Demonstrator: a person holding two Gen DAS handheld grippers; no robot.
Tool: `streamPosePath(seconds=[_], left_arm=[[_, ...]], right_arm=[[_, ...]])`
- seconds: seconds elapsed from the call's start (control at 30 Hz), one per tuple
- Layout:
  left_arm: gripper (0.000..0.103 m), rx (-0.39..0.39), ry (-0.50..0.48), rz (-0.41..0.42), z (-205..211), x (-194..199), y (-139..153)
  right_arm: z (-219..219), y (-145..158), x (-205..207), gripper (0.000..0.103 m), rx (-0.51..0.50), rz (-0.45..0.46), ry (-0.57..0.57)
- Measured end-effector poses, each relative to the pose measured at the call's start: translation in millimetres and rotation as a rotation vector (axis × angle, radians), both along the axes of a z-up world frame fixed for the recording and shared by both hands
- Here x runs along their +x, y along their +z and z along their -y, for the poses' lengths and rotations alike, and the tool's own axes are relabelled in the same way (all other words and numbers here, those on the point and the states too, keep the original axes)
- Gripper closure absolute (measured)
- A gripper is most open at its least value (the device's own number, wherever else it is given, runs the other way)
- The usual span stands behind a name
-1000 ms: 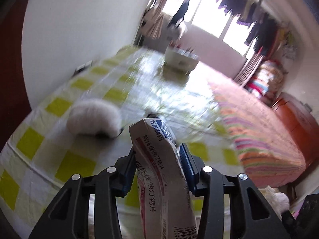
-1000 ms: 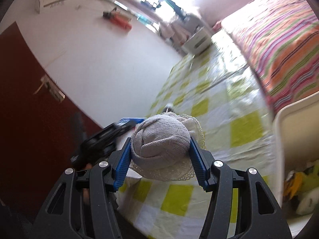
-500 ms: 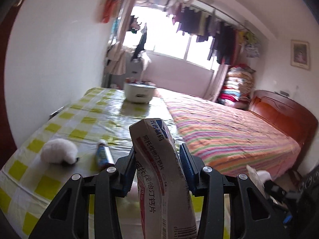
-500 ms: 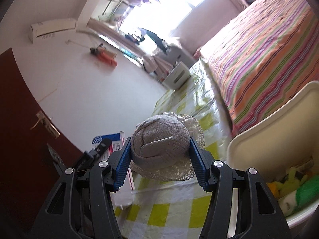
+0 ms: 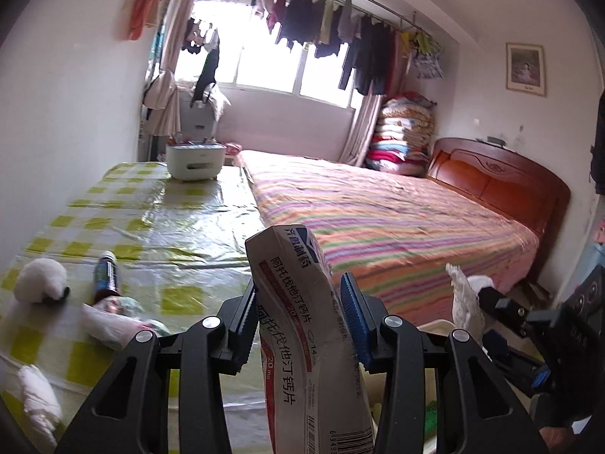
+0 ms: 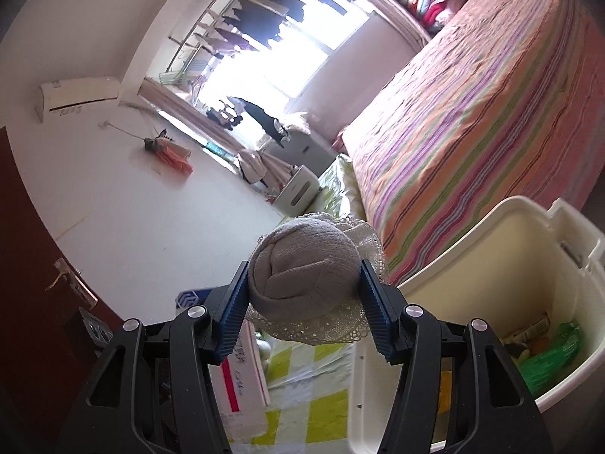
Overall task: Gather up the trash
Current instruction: 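Carry the knit hat over the cream bin and open the right gripper, then lower the medicine box into the cream bin and open the left gripper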
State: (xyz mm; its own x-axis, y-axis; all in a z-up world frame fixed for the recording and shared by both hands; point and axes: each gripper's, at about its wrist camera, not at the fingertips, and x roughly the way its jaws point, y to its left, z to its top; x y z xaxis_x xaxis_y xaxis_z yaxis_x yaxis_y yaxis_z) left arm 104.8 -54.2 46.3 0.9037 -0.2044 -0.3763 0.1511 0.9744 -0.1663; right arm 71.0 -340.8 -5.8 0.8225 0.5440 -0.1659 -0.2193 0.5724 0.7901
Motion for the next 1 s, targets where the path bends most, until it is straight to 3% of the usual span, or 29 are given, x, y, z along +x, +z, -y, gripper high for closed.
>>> streamPosePath(seconds=[0.17,0.57,0.77,0.87,0.93,1.0], left_arm=[[0.062,0.012,-0.023,-0.025,12.4,-1.0,-10.1],[0.062,0.008,-0.039,0.0,15.2,-8.6,-8.7],[0.062,0.043,-0.054,0.028,21.0,-13.1,-8.1],[0.062,0.047,-0.063,0.023,24.0,-13.4,-9.3],[0.062,0.051,-0.068,0.018,26.8,-13.2,-9.3],[0.062,0.05,-0.08,0.008,29.2,-12.1,-9.6]], right_arm=[[-5.2,2.6,-3.3,0.048,-0.008,0.0,-0.002],[-19.7,1.9,1.7,0.048,-0.034,-0.015,0.008],[-7.2,-6.6,5.9,0.046,-0.111,-0.073,-0.076],[-2.3,-18.4,12.8,0.039,-0.101,-0.135,-0.097],[1.8,-24.7,16.2,0.028,-0.072,-0.162,-0.1],[7.0,-27.4,15.5,0.026,-0.045,-0.168,-0.12]])
